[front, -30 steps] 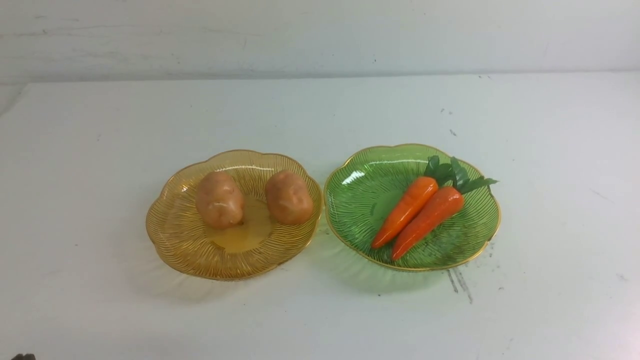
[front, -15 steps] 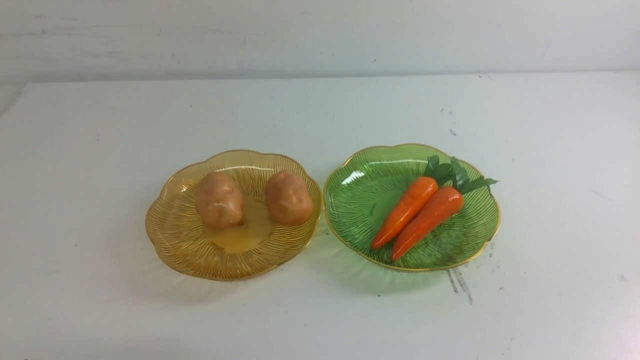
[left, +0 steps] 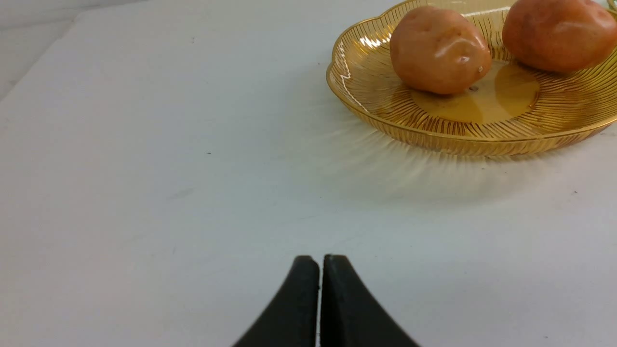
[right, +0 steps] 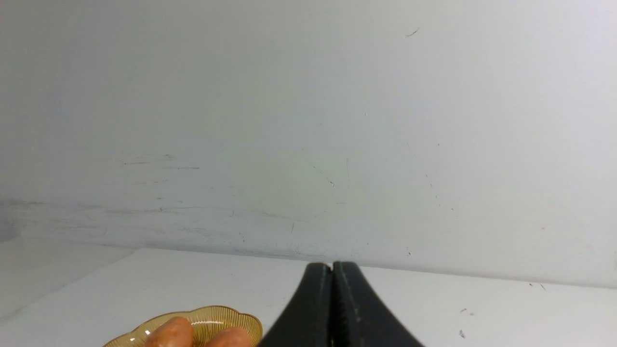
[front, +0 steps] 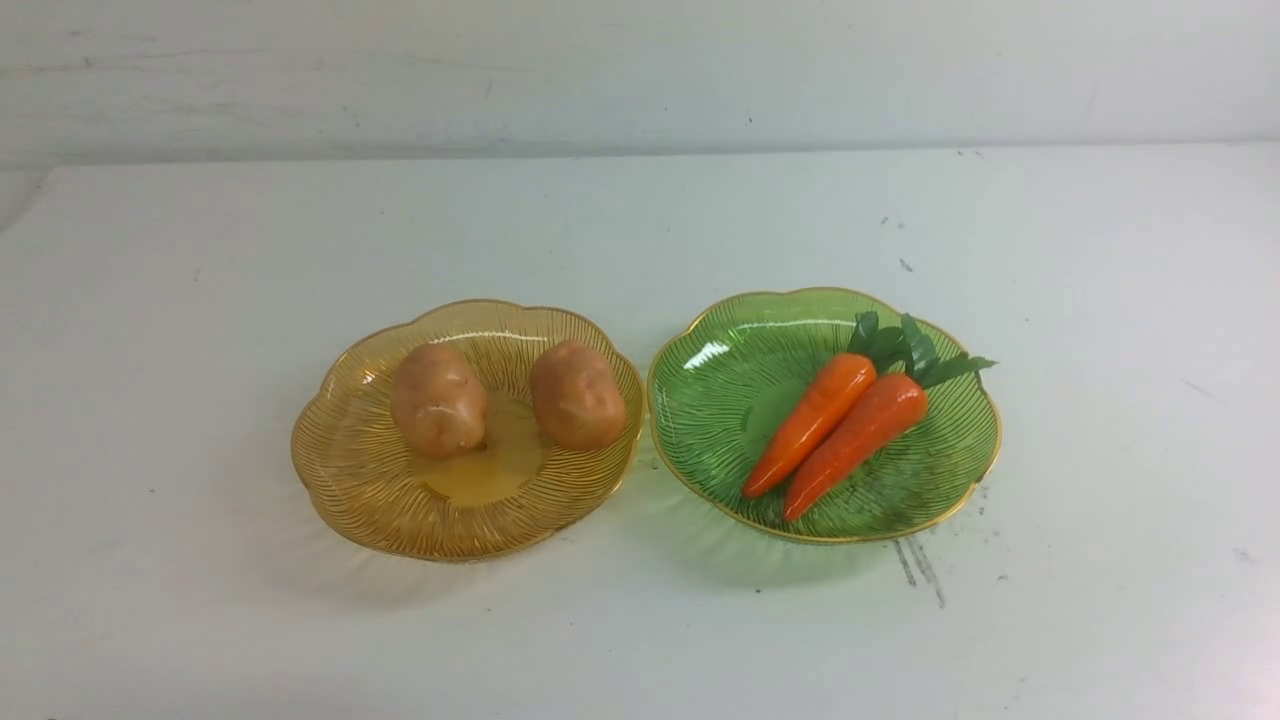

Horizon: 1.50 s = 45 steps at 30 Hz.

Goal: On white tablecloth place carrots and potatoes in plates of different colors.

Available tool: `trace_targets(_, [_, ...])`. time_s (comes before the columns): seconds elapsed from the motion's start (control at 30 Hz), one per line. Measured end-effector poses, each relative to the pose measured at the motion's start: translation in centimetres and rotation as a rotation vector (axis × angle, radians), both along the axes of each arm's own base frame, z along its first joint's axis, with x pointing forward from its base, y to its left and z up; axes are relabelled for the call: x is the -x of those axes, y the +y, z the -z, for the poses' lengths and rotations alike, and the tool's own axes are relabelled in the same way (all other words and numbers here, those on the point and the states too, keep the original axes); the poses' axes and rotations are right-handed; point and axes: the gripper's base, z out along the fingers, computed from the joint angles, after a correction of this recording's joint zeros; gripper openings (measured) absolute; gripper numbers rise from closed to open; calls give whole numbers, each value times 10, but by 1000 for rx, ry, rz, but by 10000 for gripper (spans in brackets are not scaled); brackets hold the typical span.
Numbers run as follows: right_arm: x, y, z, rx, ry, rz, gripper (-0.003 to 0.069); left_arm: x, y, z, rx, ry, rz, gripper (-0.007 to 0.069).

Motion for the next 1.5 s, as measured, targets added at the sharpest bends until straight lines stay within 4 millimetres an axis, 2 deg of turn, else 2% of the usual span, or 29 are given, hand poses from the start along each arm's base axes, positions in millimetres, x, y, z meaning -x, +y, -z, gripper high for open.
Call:
trace_targets(0.4, [10, 13, -6, 76, -129, -158, -15, 0, 0, 0, 0, 0, 0, -3])
trace_targets(0.67, [10, 14, -5, 91, -141, -151, -15, 0, 0, 0, 0, 0, 0, -3])
trace_targets(0.73, [7, 15, -1, 113, -133, -86, -15, 0, 0, 0, 0, -1, -1, -3])
trace_targets(0.87, [-3, 16, 19, 176, -76, 86, -15, 0, 0, 0, 0, 0, -1, -3])
trace_targets(0.97, [-17, 15, 48, 240, 15, 244, -15, 0, 0, 0, 0, 0, -1, -3])
trace_targets(1.07, [-28, 12, 82, 286, 127, 359, -15, 0, 0, 0, 0, 0, -1, -3])
trace_targets(1.13, [-34, 8, 114, 310, 234, 439, -15, 0, 0, 0, 0, 0, -1, -3])
trace_targets(1.2, [-36, 6, 137, 325, 322, 476, -15, 0, 0, 0, 0, 0, -1, -3])
trace_targets(1.23, [-37, 5, 143, 326, 349, 490, -15, 0, 0, 0, 0, 0, -1, -3])
trace_targets(1.5, [-37, 4, 143, 321, 345, 508, -15, 0, 0, 0, 0, 0, -2, -3])
